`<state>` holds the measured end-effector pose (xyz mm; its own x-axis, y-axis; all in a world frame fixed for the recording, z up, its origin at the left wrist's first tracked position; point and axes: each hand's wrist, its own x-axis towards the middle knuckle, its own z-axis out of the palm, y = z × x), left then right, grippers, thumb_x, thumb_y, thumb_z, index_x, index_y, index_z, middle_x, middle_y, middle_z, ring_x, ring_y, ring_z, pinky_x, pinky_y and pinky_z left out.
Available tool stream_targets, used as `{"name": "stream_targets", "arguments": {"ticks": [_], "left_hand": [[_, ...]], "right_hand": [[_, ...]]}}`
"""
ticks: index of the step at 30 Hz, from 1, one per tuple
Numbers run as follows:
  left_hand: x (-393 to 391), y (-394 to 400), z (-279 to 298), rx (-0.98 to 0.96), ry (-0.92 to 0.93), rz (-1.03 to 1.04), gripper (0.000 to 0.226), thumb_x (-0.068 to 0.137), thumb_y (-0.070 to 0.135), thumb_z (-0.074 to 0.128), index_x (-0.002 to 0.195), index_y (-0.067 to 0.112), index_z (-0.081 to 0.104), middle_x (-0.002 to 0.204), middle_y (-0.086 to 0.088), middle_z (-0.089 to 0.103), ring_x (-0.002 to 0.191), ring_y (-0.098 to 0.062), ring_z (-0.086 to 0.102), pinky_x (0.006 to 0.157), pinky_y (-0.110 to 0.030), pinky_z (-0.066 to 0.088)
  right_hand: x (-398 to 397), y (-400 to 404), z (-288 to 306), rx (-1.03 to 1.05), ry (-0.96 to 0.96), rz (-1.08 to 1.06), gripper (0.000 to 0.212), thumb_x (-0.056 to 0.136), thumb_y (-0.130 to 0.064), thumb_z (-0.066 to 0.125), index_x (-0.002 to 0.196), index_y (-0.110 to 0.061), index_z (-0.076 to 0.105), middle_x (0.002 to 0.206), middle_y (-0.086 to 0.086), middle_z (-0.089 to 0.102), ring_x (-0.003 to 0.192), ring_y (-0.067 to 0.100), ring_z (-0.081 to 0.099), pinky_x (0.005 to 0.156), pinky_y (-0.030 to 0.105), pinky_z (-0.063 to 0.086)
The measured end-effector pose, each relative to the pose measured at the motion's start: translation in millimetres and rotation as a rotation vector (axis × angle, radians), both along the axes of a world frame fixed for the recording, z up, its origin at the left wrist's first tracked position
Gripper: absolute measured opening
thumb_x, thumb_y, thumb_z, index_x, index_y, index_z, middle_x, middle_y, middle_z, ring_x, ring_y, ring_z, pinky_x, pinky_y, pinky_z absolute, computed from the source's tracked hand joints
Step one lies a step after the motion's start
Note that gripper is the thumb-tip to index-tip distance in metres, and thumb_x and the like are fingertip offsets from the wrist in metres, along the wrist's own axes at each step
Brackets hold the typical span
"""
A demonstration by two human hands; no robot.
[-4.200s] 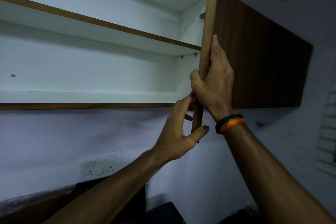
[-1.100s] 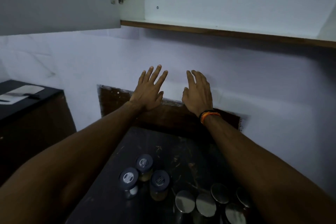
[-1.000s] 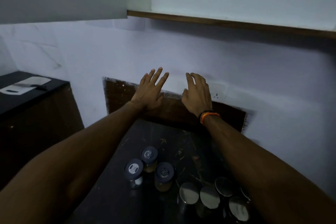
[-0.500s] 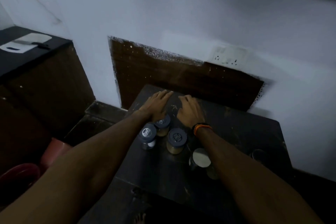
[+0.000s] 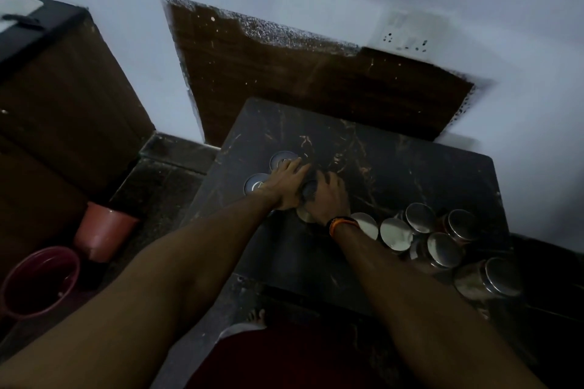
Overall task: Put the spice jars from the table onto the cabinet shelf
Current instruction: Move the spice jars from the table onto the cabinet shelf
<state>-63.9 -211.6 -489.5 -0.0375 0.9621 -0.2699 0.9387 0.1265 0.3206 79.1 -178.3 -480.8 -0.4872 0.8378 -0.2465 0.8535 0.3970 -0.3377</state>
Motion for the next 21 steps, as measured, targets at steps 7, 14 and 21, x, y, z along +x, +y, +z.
{"name": "stream_targets", "arguments": {"ticks": [7,14,21], "left_hand": [[0,-3,-18,0.080,-0.048,-0.024,0.089,0.084,0.043,0.068,0.155,0.016,0.023,0.161,-0.017,0.023,0.148,-0.037,0.019,0.120,-0.051,0.024],[-6,-3,-9,0.197,-0.187,0.050,0.060,0.092,0.024,0.061,0.147,0.011,0.042,0.146,-0.013,0.045,0.134,-0.030,0.040,0.110,-0.037,0.036],[-12,0,3,0.357,-0.626,0.328,0.032,0.096,0.008,0.055,0.127,0.014,0.062,0.124,-0.003,0.065,0.109,-0.009,0.062,0.093,-0.028,0.052]], "right_hand": [[-2,1,-22,-0.056,-0.024,-0.025,0.093,0.080,-0.049,0.072,0.153,-0.017,0.023,0.154,0.017,0.028,0.140,0.036,0.032,0.114,0.049,0.034],[-7,9,-28,-0.054,-0.007,-0.112,0.089,0.074,-0.045,0.078,0.147,-0.022,0.031,0.145,0.013,0.034,0.131,0.037,0.041,0.103,0.048,0.044],[11,33,-1,0.001,0.211,-0.188,0.079,0.076,-0.040,0.077,0.145,-0.021,0.043,0.141,0.012,0.040,0.126,0.036,0.042,0.106,0.045,0.039]]}}
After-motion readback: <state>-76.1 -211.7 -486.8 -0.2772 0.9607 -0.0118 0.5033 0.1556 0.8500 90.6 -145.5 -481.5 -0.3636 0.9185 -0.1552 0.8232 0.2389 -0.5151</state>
